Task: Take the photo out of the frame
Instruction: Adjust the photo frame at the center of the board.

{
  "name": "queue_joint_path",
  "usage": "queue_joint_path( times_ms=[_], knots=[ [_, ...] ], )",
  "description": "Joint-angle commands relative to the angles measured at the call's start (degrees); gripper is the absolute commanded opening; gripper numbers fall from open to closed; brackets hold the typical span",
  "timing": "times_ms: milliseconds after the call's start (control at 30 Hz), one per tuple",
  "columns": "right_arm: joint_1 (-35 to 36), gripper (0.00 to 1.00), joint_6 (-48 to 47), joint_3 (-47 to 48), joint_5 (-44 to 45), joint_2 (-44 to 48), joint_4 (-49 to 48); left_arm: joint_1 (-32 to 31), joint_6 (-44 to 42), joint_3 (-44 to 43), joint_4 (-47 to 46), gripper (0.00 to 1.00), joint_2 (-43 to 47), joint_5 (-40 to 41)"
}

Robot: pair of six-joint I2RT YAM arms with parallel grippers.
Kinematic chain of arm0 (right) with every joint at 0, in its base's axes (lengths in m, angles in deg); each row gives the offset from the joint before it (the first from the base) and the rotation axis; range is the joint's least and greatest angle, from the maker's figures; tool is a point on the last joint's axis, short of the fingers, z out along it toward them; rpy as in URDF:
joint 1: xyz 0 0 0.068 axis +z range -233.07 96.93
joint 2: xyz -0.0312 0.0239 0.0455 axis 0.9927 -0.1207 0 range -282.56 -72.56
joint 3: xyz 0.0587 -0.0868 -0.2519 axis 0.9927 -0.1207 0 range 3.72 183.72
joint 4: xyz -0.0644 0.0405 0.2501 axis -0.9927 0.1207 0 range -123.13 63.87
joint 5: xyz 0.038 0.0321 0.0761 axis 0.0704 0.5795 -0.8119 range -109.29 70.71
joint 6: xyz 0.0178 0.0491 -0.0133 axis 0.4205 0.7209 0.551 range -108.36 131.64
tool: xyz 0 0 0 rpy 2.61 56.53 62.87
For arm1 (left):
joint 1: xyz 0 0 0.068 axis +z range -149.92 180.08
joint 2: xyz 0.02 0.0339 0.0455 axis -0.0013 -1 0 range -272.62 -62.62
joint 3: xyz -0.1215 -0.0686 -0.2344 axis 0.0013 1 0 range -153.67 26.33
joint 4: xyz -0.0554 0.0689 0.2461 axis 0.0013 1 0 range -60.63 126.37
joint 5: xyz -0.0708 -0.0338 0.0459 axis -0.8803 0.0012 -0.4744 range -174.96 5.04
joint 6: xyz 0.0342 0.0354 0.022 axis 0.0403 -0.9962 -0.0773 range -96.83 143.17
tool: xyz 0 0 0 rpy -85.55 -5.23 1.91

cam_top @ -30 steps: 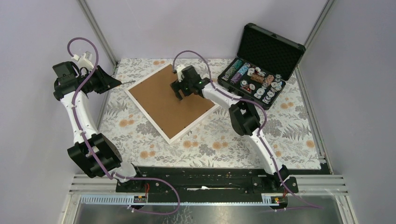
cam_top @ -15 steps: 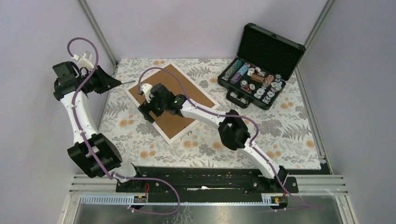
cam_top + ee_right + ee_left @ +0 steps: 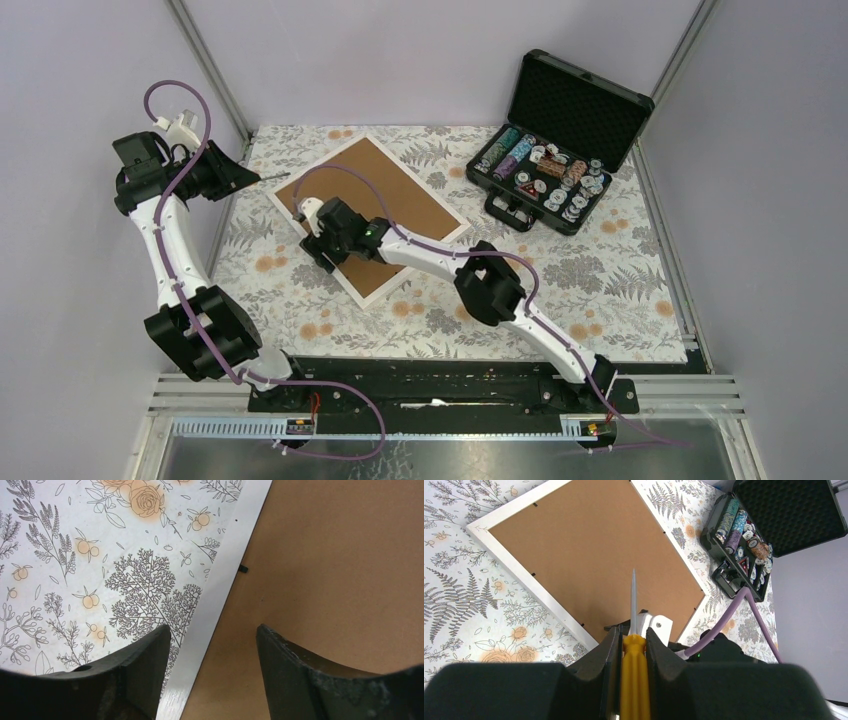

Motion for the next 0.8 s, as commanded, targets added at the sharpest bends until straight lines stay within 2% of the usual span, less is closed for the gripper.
queue_joint_path(
  times_ms=[0, 133, 267, 400, 567, 767],
  knots=[
    [2.6, 0.67, -0.1, 0.4, 1.9, -1.0, -0.3, 0.3, 0.1, -2.1, -2.2, 0.0, 2.0, -1.5],
    [4.0, 0.61, -0.5, -0.5, 3.3, -1.5, 0.7, 0.4, 0.0, -2.4, -1.7, 0.0, 2.1, -1.8],
    [4.4, 0.5, -0.5, -1.2, 2.6, -1.7, 1.5, 0.6, -0.3, -2.3, -1.3, 0.0, 2.5, -2.0],
    [6.5, 0.4, -5.1, -3.6, -0.4, -1.0, 4.1, 0.7, -0.5, -2.3, -1.0, 0.0, 2.8, -2.0],
    [11.1, 0.32, -14.3, -12.9, -1.8, 3.4, 5.1, 0.7, -0.3, -2.4, -0.7, 0.0, 3.5, -2.0],
    [13.6, 0.27, -18.0, -24.9, -4.4, 10.3, 5.1, 0.7, -0.1, -2.7, 0.2, 0.0, 4.2, -1.9]
  ],
)
